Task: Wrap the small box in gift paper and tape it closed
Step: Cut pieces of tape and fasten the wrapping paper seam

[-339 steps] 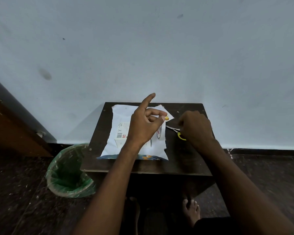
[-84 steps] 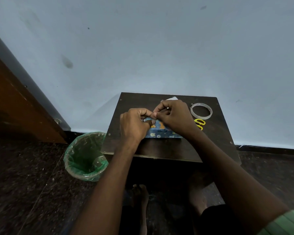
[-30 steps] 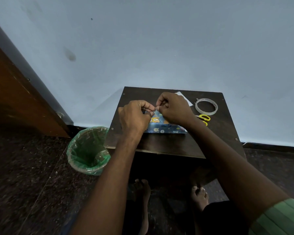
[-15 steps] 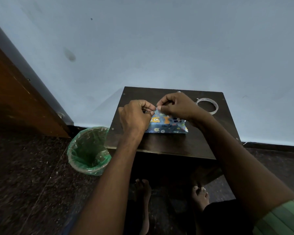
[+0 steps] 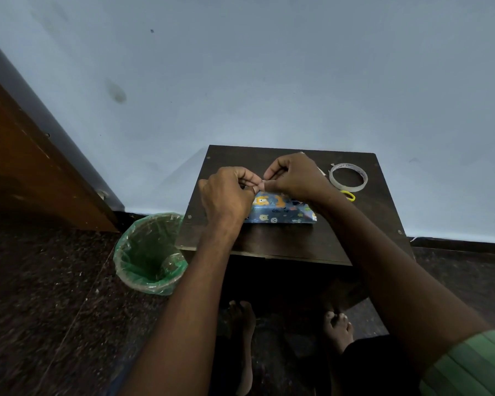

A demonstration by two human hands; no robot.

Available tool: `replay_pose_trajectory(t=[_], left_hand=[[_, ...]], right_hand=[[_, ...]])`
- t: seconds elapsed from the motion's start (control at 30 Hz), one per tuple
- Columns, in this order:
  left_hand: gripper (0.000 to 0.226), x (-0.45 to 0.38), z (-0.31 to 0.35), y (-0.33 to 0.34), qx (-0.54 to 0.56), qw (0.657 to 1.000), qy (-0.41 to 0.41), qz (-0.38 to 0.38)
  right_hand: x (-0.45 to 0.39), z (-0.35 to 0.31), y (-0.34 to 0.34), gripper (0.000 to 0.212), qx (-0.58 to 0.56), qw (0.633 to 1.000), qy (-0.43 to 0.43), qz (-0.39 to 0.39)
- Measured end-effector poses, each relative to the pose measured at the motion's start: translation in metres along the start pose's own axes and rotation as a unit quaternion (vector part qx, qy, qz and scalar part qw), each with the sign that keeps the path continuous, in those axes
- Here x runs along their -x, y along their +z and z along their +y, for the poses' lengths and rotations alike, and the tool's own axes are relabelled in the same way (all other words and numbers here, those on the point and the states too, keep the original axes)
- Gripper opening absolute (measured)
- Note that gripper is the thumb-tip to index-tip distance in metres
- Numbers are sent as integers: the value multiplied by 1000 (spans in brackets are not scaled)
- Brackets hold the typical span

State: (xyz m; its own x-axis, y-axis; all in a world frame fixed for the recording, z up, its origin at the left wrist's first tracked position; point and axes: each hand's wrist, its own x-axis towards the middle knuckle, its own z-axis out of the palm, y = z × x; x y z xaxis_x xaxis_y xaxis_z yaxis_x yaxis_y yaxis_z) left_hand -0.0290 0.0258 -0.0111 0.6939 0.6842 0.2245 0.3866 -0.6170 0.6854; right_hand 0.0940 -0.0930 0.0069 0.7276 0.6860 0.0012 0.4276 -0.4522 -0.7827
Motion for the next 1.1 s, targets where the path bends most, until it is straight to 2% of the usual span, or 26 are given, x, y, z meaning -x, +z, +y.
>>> replay_pose_trajectory(t=[0.13, 0.33, 0.4, 0.47, 0.67, 0.73, 0.8, 0.93, 1.0, 1.1], left_hand=[[9, -1, 1, 0, 5, 1000, -7, 1], [7, 0, -1, 1, 10, 1000, -5, 3], [6, 0, -2, 2, 9, 1000, -4, 4], [6, -1, -2, 2, 6, 1000, -4, 4], [14, -2, 3, 3, 8, 1000, -23, -1], [17, -1, 5, 3, 1, 1000, -27, 4], [21, -1, 7, 4, -10, 999, -32, 12], [23, -1, 8, 4, -16, 999, -35, 17], [23, -1, 8, 4, -15, 999, -29, 21], [28, -1, 8, 9, -15, 999, -7, 30]], right_hand=[[0, -2, 5, 29, 37, 999, -14, -4], [2, -3, -17, 45, 48, 991, 0, -128], [3, -1, -16, 34, 16, 994, 1, -105], [4, 0, -7, 22, 1, 1000, 3, -31], [-4, 4, 22, 23, 52, 994, 0, 99], [-4, 3, 23, 21, 66, 993, -14, 94], [-2, 2, 15, 13, 62, 997, -30, 43], [8, 4, -10, 43, 39, 996, -43, -63], [15, 9, -21, 42, 4, 998, -46, -46], [23, 22, -40, 26, -12, 996, -37, 78]])
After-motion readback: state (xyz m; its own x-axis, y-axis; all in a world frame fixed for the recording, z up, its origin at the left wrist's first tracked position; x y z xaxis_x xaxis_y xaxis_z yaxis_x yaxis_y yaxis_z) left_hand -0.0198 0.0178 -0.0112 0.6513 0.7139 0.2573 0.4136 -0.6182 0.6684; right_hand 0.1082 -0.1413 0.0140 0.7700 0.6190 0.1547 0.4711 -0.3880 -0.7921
